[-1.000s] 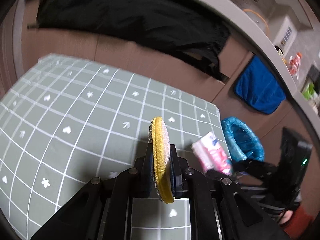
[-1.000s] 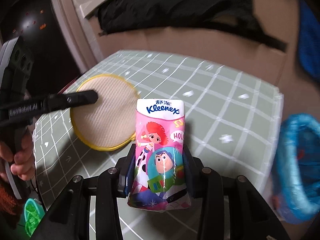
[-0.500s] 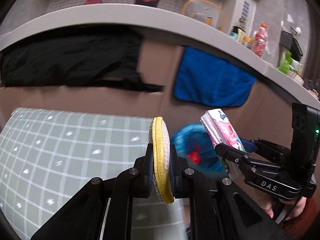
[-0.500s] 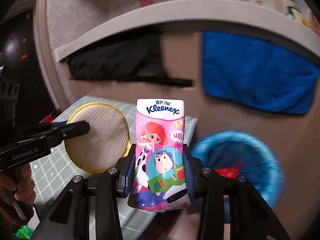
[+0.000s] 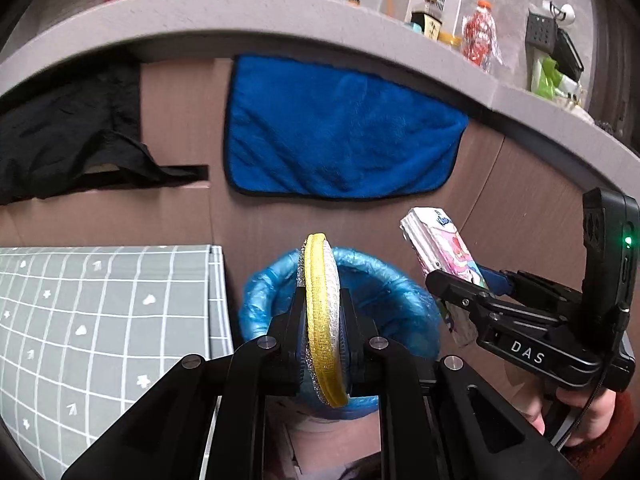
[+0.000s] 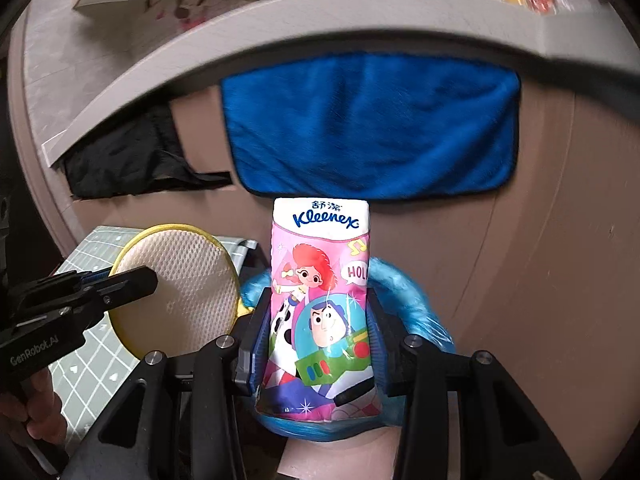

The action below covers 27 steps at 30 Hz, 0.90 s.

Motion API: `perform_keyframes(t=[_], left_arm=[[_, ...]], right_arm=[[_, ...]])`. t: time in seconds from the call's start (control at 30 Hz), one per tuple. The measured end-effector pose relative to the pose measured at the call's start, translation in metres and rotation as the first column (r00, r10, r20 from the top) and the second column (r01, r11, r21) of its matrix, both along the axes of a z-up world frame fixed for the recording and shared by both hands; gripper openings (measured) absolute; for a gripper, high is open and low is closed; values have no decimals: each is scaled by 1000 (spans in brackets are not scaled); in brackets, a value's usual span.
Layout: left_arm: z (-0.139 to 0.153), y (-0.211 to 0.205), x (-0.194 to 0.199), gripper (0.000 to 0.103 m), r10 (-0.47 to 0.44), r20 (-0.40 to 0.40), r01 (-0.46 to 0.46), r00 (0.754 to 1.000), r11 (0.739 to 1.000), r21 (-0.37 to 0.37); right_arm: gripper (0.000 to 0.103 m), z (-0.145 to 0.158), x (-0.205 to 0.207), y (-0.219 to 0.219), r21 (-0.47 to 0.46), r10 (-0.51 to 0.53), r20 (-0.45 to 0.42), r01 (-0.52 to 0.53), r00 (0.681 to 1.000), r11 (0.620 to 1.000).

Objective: Collect trash
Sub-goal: 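Carry pad and Kleenex pack over the bin and release both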

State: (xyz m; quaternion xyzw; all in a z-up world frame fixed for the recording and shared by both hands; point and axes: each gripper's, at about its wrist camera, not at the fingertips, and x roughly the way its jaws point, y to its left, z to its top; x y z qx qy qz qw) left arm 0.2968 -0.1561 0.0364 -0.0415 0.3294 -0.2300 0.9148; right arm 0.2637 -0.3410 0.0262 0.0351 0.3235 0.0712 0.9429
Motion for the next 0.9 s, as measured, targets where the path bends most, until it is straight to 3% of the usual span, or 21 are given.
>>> perform_keyframes(t=[0.43,0.57,0.6,0.63,0.7,0.8,0.9], left_arm=[[-55,-20,64,14,-10,-127,7,992,1000,-18],[-69,-25,77,18,-33,-184,29,982,999,-25],[-73,-26,80,25,-39,-203,34,978,999,-26],[-74,-25,81,40,-37,-210,30,977,999,-34],[-74,-23,82,53,-32,-200,21,979,998,-59],[-67,-13,74,54,-29,-177,11,984,995,-103],[-54,-1,55,67,2,-145,-15,989,996,-91]], right_arm=[[41,-52,53,-14,33,-42,-105,45,994,998],[48,-64,63,-16,49,-67,-131,74,989,996],[50,-66,63,-16,52,-71,-131,78,989,996],[51,-68,63,-17,50,-72,-130,79,989,996],[53,-69,59,-18,47,-85,-115,91,990,995],[56,-66,52,-21,71,-96,-100,103,990,992],[57,-57,35,-22,97,-102,-83,110,991,989]])
